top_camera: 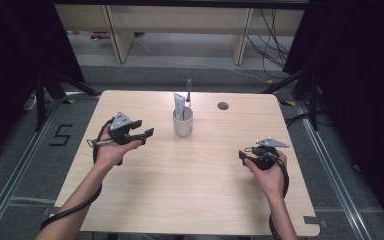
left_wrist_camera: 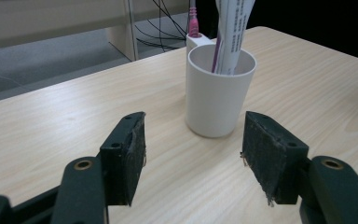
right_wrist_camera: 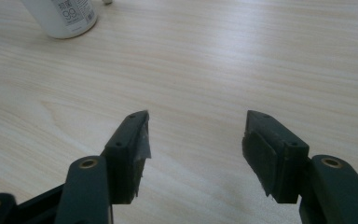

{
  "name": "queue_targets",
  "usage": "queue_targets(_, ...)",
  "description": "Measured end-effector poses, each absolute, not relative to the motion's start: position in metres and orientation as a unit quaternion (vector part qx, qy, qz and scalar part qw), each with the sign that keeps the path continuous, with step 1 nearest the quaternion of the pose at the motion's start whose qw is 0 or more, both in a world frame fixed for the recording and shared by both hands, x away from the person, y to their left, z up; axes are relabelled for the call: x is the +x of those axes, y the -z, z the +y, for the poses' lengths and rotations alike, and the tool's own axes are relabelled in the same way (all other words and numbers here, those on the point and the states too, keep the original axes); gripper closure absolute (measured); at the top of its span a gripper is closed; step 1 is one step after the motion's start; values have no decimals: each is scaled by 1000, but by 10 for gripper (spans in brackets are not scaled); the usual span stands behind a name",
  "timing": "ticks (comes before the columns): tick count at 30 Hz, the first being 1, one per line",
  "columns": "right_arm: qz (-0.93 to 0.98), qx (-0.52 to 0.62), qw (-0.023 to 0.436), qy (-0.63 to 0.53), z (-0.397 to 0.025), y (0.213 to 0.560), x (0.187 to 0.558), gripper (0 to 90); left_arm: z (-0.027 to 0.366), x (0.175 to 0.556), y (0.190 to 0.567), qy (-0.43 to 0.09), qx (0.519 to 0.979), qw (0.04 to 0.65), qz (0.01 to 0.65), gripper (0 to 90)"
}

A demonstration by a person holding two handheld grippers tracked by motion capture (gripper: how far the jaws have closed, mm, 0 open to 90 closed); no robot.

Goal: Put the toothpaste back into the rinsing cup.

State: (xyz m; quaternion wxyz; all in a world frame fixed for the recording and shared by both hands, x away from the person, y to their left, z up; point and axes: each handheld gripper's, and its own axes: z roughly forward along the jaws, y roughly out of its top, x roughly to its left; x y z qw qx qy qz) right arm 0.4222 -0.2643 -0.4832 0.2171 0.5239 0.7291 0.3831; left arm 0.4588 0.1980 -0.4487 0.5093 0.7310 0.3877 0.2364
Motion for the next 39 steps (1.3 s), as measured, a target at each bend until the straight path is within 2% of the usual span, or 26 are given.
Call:
queue_targets(5, 724, 535, 204, -384, -261, 483, 421, 412, 215, 446, 460, -238, 724, 511, 397, 384)
queue_targets(19, 729, 525, 215, -384, -262, 485, 423, 408, 251, 406, 502, -260, 690, 520, 431, 378)
queue_targets(31, 735, 515, 212, -387, -259, 486, 423, 407, 263, 395, 518, -296, 661, 535, 436, 370)
queue_targets(39, 732, 521, 213, -384, -259, 486, 422, 408, 262, 394, 523, -310, 665, 533, 422, 363)
